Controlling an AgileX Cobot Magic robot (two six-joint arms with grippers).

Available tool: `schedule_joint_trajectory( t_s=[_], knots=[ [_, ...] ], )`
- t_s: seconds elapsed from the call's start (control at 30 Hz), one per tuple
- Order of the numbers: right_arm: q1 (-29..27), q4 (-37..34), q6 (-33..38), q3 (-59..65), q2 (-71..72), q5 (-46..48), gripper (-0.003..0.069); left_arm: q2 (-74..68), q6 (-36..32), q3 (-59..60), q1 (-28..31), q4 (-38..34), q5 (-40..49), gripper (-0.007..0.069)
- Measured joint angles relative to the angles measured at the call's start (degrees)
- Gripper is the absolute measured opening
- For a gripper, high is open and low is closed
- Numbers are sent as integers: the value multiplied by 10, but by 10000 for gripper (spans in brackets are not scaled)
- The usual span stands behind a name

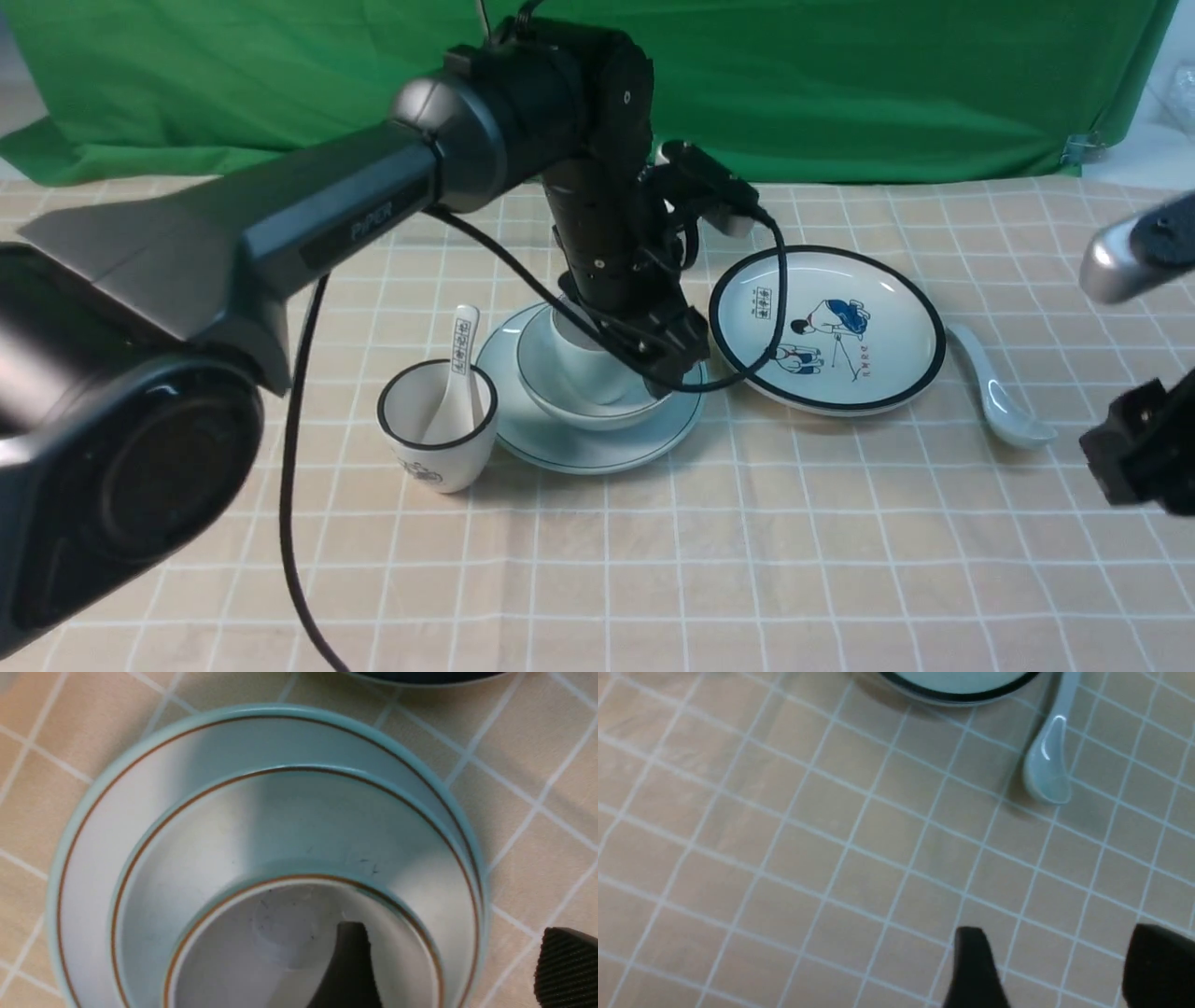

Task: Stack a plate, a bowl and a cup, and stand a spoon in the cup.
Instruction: Use the left arm to put the blue teacup into the blue rice bowl in the middle, then use the right arm to grab a blue soup spoon

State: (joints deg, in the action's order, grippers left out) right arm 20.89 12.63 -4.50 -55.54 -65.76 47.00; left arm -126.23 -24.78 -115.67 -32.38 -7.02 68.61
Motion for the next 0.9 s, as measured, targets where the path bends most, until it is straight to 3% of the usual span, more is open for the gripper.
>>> schedule_joint_trajectory(
  t_s=[0.17,0.27,0.37,0.53,0.73,0.9],
  knots=[
    [-92,-94,81,-67,-124,-21,449,66,61,0,0,-9,9,431],
    [-135,-146,131,-150,-252,-31,449,145,89,10,0,-36,9,192],
    [-165,-153,142,-228,-352,-11,449,226,94,54,0,-59,9,39],
    [-189,-155,146,-323,-470,9,449,357,86,163,0,-63,-9,1],
    [-191,-158,146,-410,-573,14,449,559,73,390,0,-54,-190,0],
    [-191,-158,150,-423,-593,-8,402,634,61,478,0,-40,-265,0]
  ],
)
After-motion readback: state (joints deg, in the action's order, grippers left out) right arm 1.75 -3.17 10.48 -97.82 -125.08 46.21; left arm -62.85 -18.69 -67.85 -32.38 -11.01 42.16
